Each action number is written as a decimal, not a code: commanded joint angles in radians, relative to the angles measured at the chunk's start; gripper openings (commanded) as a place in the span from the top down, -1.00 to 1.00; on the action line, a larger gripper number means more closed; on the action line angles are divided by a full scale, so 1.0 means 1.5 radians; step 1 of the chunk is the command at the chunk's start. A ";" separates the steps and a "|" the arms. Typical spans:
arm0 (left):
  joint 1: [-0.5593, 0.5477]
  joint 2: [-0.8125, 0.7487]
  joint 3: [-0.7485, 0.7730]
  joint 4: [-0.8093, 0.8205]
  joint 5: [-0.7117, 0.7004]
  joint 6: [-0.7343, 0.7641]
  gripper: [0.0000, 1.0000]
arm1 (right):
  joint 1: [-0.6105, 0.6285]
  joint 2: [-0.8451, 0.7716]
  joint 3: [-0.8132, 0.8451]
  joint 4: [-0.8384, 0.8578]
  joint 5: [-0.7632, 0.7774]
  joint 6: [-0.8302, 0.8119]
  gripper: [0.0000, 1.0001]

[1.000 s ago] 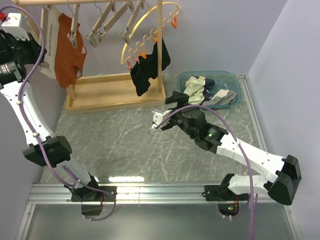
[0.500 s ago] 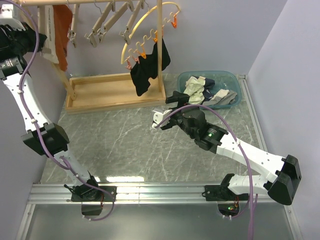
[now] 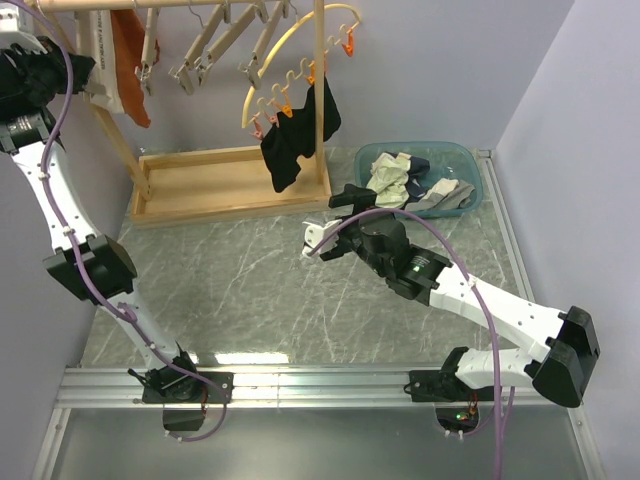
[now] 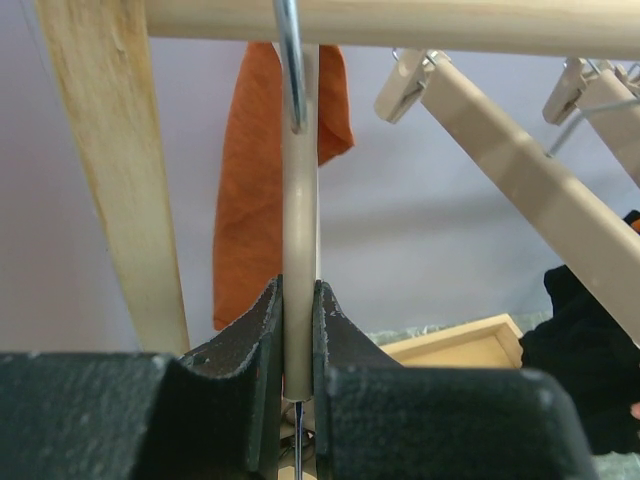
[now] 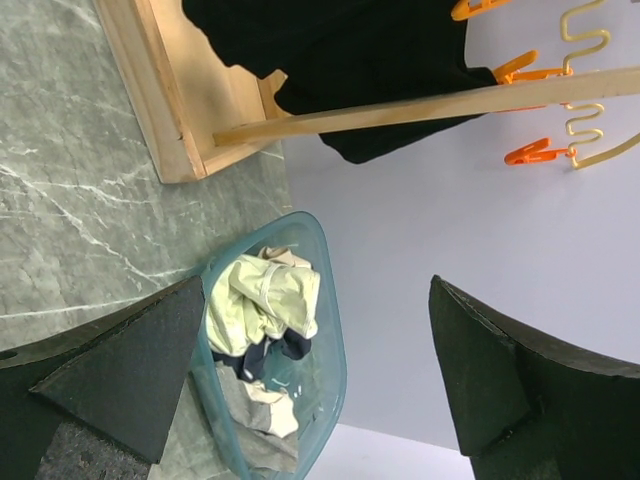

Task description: Clip the underwear to the hanger

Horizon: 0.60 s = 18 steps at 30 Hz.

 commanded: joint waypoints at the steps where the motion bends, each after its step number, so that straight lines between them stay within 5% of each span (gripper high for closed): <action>1: -0.011 0.012 0.052 0.067 0.005 -0.027 0.99 | -0.003 0.002 0.018 0.011 0.011 0.013 -1.00; 18: -0.023 0.074 0.067 0.088 -0.023 -0.027 0.99 | -0.003 0.027 0.043 -0.010 0.017 0.024 -1.00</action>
